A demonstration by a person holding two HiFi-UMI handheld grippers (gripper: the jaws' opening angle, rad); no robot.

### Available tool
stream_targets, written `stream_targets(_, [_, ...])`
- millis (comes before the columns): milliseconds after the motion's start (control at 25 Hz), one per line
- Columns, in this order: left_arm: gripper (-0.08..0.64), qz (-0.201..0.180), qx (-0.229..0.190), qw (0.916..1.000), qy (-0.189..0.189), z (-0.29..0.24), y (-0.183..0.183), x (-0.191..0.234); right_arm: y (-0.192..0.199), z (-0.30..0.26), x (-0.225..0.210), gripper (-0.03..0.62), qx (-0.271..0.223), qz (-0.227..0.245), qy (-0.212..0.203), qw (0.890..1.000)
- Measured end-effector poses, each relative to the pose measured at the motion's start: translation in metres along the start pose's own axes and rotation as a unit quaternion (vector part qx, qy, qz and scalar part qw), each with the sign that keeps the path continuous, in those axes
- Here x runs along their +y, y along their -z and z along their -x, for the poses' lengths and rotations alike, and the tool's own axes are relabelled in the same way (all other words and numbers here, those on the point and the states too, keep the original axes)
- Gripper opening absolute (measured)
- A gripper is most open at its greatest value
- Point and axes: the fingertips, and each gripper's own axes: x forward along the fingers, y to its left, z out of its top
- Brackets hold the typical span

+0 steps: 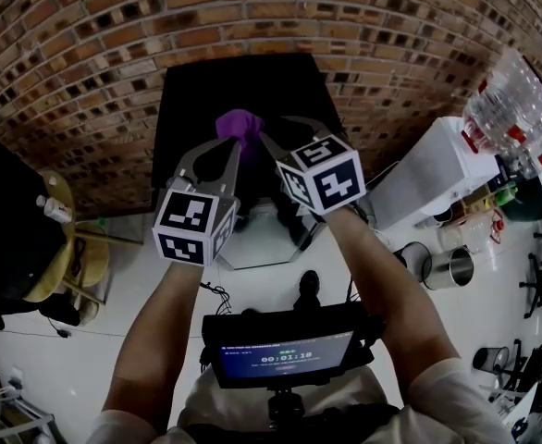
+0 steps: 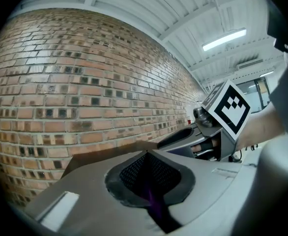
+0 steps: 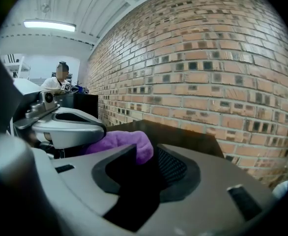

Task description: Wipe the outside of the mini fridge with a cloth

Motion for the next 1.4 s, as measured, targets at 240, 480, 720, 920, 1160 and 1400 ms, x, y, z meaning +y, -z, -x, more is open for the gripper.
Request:
stream_targets(240, [0.003,-0.006,0.008,0.9999,0.002,-0.0010,0.0021,-0.0013,0.0002,0.0000,-0.0001,0.127,0.002,-0.001,0.001,1.000])
stream_targets(480, [0.003,-0.016,0.008,0.9998,0.005,-0.0017,0.0021,-0.0044,0.0031,-0.0027,0.0026,0.126,0.020,0.018,0.003,1.000])
stream_targets(720, [0.003,-0.016,0.007,0.9998,0.009,-0.0001,0.0019,-0.0049,0.0044,-0.0022,0.0038,0.117,0.026,0.027,0.009,0.999])
stream_targets(920, [0.003,-0.017,-0.001,0.9998,0.013,-0.0001,-0.0005,-0.0059,0.0045,-0.0026,0.0032,0.109,0.030,0.032,0.009,0.999])
stream_targets(1160, [0.003,-0.016,0.001,0.9997,0.018,0.0002,0.0006,-0.0059,0.0059,-0.0031,0.0020,0.100,0.037,0.040,0.013,0.998])
stream_targets(1400, [0.003,-0.009,-0.002,0.9997,0.021,0.0011,-0.0013,-0.0064,0.0063,-0.0020,0.0008,0.083,0.041,0.045,0.018,0.998])
